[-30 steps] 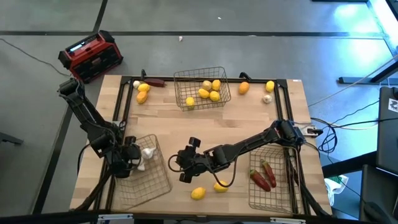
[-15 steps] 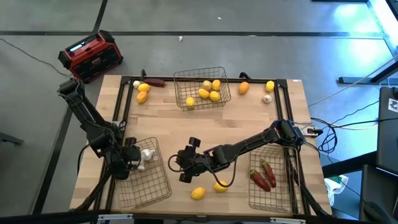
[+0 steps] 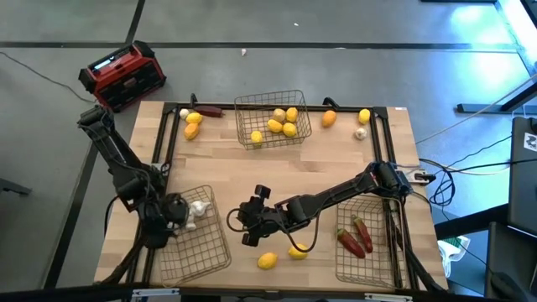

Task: Sort produce into baskets
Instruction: Put the lemon into the top wire basket, then adjust the top wire basket

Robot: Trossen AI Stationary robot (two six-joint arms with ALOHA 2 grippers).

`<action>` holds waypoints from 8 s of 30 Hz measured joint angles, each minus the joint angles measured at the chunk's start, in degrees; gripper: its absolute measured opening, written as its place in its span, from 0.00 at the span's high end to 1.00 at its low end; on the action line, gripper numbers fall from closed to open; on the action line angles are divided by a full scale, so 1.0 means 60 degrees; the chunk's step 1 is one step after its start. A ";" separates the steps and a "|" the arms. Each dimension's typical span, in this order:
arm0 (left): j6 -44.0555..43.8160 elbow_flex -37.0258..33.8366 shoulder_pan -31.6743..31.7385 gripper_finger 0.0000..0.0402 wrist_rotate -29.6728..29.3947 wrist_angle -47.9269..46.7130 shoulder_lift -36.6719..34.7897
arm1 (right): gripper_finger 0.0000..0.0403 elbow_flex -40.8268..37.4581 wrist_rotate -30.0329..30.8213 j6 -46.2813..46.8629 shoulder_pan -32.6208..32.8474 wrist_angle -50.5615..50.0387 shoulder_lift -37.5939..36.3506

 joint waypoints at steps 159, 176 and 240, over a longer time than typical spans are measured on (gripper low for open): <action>0.0261 0.0694 -0.0393 0.51 -0.8943 -0.0756 -0.0648 | 0.53 -0.0004 0.1076 0.0674 -0.4754 -0.6808 -0.1960; 0.0596 0.0690 -0.0393 0.51 -0.9414 -0.0367 0.0705 | 0.53 0.0004 -0.1809 0.0919 -0.7047 -0.4233 -0.0653; 0.0563 0.0683 -0.0393 0.51 -0.9486 -0.0347 0.0844 | 0.29 0.0403 -0.2266 -0.1486 -0.3743 -0.2422 -0.0144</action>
